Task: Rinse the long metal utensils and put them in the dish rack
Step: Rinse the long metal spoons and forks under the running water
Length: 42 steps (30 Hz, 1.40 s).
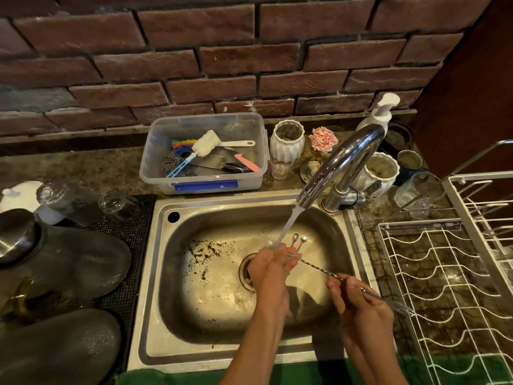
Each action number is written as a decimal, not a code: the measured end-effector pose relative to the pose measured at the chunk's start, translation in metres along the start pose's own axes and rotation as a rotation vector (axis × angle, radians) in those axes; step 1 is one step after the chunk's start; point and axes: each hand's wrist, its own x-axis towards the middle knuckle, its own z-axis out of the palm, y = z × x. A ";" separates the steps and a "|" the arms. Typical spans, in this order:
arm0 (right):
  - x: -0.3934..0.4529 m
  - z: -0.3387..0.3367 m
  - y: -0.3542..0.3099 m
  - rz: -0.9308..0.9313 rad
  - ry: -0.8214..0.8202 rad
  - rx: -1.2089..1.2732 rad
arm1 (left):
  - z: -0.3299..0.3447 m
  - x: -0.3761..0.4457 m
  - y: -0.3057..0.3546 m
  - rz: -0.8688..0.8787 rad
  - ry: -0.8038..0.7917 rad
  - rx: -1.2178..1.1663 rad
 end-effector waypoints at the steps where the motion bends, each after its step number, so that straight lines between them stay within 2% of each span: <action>1: 0.000 0.002 -0.001 -0.010 0.000 0.001 | 0.000 0.000 0.000 0.025 0.000 -0.003; 4: -0.001 0.006 -0.003 -0.027 -0.006 -0.023 | 0.004 0.002 0.002 0.074 0.039 -0.002; 11: -0.011 0.004 -0.002 -0.070 -0.017 -0.124 | 0.010 0.004 0.000 0.027 0.156 -0.046; 17: -0.008 0.005 -0.014 -0.084 -0.001 -0.099 | 0.010 -0.001 -0.007 0.018 0.019 -0.021; 24: -0.005 0.006 -0.010 -0.064 -0.022 -0.050 | 0.015 0.003 0.003 -0.014 0.102 -0.028; 30: 0.005 -0.005 -0.012 -0.063 -0.030 -0.040 | 0.009 -0.003 0.012 -0.028 -0.030 -0.044; 34: 0.015 -0.007 -0.012 -0.049 -0.042 -0.049 | 0.001 -0.006 0.019 -0.039 -0.039 -0.133; 37: 0.023 0.005 -0.002 -0.031 -0.040 -0.020 | -0.003 -0.009 0.019 -0.043 -0.043 -0.114; 42: 0.025 0.051 0.032 0.098 -0.162 -0.049 | -0.008 -0.014 0.022 -0.077 -0.091 -0.036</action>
